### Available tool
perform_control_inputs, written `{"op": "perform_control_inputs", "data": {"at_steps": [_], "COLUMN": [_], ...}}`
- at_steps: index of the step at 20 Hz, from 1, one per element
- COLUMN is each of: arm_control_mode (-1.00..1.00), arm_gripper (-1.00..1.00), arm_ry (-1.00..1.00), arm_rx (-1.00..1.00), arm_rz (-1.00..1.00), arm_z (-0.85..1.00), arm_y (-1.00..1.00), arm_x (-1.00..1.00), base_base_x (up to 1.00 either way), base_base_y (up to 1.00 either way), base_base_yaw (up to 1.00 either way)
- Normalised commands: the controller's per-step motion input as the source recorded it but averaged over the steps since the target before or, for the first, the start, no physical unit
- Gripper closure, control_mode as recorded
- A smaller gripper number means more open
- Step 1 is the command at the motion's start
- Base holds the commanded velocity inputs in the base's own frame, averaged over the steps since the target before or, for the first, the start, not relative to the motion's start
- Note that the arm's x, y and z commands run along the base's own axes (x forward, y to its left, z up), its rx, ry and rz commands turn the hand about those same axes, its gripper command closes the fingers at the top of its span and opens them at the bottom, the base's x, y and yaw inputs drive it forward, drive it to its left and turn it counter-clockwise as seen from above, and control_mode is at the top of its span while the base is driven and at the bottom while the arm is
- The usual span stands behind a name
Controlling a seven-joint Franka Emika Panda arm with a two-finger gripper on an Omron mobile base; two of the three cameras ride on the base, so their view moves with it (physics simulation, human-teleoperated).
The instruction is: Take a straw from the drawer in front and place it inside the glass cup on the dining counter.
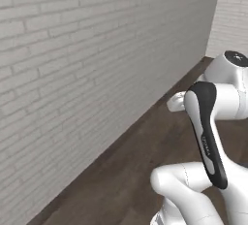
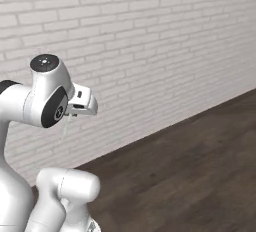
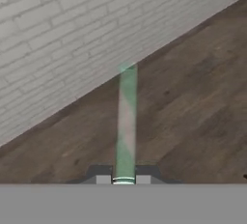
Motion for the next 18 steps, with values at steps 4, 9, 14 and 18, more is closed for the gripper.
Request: {"op": "perform_control_inputs", "data": {"at_steps": [4, 9, 14, 18], "arm_control_mode": [1.00, 1.00, 1.00, 1.00], "arm_gripper": [1.00, 1.00, 1.00, 1.00], "arm_ry": [0.00, 0.00, 0.00, 0.00], "arm_rx": [0.00, 0.00, 0.00, 0.00], "arm_rz": [0.00, 0.00, 0.00, 0.00], "arm_z": [0.00, 0.00, 0.00, 0.00], "arm_y": [0.00, 0.00, 0.00, 0.00], "arm_x": [0.00, 0.00, 0.00, 0.00], "base_base_x": [0.98, 0.94, 0.91, 0.91], "base_base_y": [0.17, 0.12, 0.12, 0.18], "base_base_yaw": [-0.48, -0.49, -0.50, -0.51]}}
